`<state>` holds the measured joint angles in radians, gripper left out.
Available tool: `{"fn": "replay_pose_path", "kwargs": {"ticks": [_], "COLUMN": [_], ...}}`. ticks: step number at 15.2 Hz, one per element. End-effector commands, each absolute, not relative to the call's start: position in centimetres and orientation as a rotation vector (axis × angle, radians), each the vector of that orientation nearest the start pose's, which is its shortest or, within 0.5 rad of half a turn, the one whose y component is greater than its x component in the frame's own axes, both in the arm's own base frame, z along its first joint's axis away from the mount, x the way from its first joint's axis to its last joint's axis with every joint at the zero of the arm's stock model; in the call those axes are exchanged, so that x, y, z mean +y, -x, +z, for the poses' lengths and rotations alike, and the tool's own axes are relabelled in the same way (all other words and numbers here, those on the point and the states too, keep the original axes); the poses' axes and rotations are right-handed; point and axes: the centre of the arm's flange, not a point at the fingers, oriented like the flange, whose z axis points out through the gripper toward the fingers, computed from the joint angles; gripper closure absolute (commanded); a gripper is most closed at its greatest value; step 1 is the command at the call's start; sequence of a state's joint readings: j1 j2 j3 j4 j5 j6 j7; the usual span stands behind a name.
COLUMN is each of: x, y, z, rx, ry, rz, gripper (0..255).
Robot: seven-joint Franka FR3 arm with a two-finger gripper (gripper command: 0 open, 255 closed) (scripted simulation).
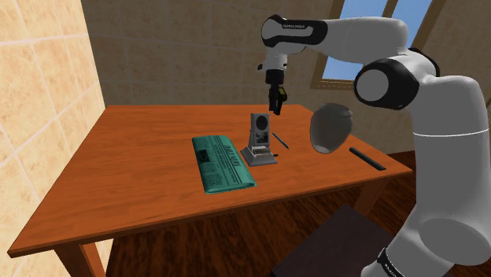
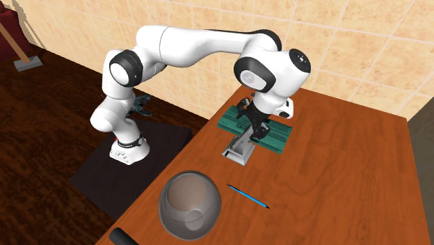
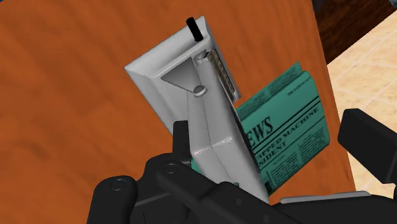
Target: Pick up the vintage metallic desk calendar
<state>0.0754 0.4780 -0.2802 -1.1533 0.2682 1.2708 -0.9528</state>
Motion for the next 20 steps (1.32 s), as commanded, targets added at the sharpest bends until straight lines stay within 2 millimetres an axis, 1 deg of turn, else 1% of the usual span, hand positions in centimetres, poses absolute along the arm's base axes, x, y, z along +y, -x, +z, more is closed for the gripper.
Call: {"fn": "replay_pose_path", "kwargs": {"ticks": [1,7,8,10,11,20], "x": [-5.1,-5.1,-5.1,-5.1,-5.1,-5.1], "y": [-66.8,-66.8,-66.8,-66.8,-66.8,-66.8], "z": [50.5,47.3,46.5,46.5,46.5,46.5], "rx": [-1.158,-1.158,-1.158,-1.158,-1.158,-1.158], "ry": [2.558,2.558,2.558,2.558,2.559,2.558], "rz": [0.322,0.322,0.322,0.322,0.322,0.322], "gripper": [0,0,0,0,255,255]}}
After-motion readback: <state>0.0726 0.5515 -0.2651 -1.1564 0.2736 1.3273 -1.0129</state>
